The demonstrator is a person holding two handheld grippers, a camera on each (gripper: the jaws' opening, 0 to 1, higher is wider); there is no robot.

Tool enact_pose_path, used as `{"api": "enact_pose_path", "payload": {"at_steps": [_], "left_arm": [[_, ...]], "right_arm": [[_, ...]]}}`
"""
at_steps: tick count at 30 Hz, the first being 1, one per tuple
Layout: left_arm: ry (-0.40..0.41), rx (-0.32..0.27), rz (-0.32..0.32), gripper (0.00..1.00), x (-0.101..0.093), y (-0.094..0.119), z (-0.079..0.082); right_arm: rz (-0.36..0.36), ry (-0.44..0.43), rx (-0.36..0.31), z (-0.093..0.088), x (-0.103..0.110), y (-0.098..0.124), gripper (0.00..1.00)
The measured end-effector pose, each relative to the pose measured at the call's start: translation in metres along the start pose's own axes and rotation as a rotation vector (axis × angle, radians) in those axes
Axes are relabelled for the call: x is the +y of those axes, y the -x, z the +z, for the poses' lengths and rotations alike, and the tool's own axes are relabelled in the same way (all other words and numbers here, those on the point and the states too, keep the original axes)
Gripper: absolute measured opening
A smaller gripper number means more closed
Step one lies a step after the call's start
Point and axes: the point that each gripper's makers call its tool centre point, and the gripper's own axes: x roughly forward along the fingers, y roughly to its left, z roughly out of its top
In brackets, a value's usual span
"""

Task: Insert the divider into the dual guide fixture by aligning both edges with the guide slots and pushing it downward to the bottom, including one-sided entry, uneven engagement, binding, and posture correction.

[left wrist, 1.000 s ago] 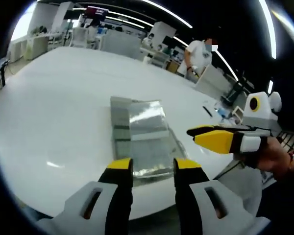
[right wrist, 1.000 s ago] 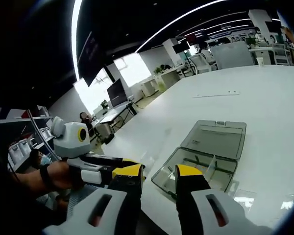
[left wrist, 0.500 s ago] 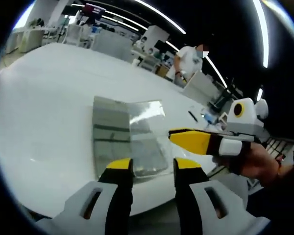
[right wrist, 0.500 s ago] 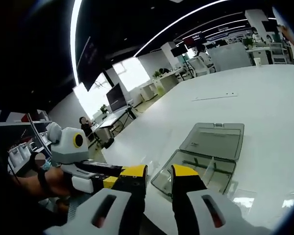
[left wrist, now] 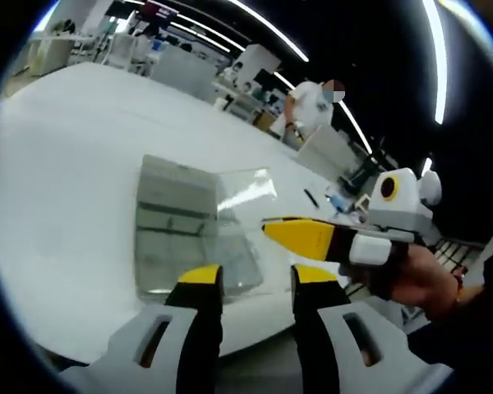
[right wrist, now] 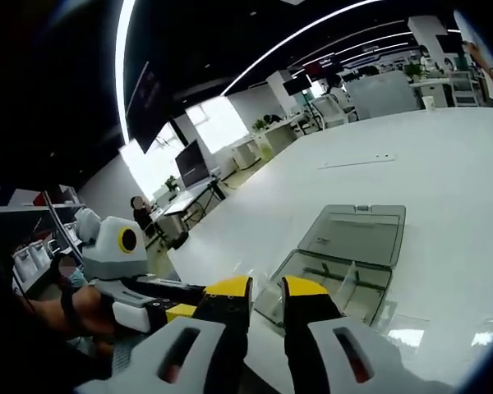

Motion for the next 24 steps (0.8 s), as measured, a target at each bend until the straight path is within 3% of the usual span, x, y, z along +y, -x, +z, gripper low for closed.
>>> {"api": "enact_pose_path", "payload": {"at_steps": [16, 24], "left_arm": [[0.029, -0.001, -0.021, 0.31, -0.0018, -0.0014, -0.0014], [-0.042, 0.031, -0.04, 0.31, -0.0013, -0.0006, -0.0036]], "right_arm": [[-0.003, -0.034, 0.001, 0.001, 0.0032, -0.0015, 0.02], [-0.043, -0.066, 0.009, -0.0013, 0.0022, -0.0004, 0.02]]}}
